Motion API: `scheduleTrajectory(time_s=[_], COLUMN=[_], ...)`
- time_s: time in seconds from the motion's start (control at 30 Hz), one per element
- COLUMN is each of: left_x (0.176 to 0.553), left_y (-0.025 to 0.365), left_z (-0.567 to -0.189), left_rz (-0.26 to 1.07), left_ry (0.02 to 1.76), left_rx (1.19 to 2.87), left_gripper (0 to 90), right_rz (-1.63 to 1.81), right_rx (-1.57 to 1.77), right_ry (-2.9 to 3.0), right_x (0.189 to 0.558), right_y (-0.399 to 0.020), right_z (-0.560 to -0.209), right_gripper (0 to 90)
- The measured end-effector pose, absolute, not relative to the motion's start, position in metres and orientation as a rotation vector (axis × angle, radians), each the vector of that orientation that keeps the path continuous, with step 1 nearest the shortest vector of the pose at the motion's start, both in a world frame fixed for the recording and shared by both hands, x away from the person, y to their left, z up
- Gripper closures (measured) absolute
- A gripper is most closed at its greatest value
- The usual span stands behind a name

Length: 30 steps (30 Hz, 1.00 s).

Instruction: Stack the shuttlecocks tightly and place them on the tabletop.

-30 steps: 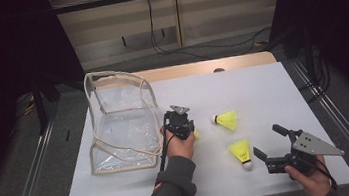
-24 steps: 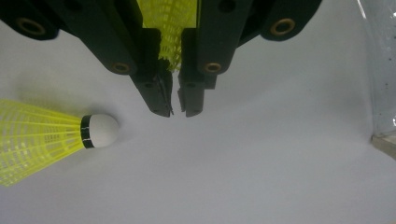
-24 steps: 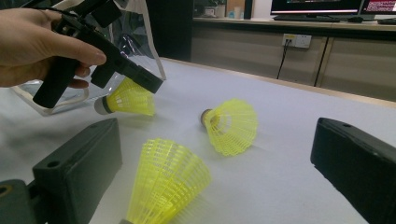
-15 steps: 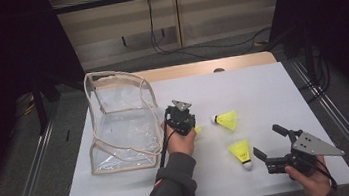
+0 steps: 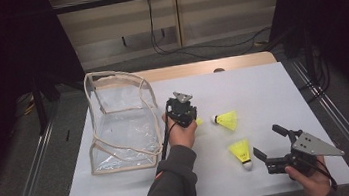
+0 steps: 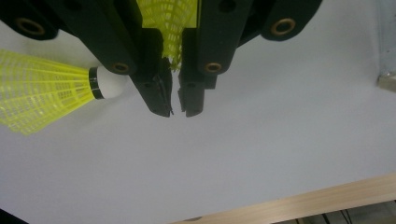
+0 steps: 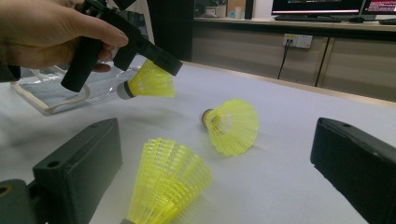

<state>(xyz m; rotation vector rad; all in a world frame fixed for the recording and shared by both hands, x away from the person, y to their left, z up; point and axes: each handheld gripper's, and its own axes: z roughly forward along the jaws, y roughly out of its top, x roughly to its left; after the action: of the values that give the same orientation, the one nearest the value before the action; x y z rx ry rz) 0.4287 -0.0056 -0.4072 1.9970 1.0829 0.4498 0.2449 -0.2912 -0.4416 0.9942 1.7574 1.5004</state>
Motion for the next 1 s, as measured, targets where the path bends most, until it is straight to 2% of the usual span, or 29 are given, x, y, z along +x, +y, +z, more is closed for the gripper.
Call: scheduleTrajectory(time_s=[0.47,1.0], left_x=[0.444,0.44], left_y=[-0.006,-0.01], left_z=[-0.415,-0.416], left_rz=[0.443,0.435], left_ry=[1.088,1.086], left_rx=[1.993,2.028], left_gripper=[83.1,71.2], right_rz=[1.499,1.498], right_rx=[0.993,0.999], right_ry=[1.76,1.766], right_x=[0.245,0.245], right_y=[-0.292,-0.292], right_z=[-0.442,-0.442], right_gripper=[1.4,1.5])
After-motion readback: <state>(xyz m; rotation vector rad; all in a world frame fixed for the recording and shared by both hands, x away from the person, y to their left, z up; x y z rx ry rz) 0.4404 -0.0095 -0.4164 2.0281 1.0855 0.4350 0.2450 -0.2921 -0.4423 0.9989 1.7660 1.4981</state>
